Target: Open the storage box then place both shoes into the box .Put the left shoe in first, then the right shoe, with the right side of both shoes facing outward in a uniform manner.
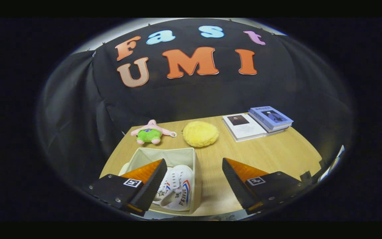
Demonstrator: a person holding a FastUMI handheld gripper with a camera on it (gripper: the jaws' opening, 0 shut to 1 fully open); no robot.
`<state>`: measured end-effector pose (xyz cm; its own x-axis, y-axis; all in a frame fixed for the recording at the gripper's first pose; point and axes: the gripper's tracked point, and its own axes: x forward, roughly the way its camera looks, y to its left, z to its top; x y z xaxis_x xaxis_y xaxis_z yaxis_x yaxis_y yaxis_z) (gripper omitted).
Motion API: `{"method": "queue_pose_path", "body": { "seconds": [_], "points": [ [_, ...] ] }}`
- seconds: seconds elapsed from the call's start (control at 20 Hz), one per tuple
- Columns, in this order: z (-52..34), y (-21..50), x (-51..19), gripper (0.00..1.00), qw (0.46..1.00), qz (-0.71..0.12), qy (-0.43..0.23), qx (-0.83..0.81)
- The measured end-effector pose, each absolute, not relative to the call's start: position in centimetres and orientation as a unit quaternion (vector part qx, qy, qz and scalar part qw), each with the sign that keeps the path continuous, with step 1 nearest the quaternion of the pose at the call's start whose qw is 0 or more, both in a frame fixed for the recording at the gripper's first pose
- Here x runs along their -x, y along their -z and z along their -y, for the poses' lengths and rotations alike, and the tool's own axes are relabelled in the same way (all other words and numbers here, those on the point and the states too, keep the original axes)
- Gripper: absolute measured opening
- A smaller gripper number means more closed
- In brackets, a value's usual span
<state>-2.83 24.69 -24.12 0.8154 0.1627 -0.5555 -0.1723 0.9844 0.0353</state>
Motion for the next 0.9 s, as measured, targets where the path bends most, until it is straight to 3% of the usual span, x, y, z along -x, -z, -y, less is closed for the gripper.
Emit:
{"method": "queue_pose_path", "body": {
  "seconds": [0.35,0.9],
  "points": [
    [-18.6,16.0,-0.7,0.99,0.971,-0.219,-0.092,0.024],
    [-8.4,5.8,-0.8,0.99,0.991,-0.098,-0.076,0.038]
  ]
}}
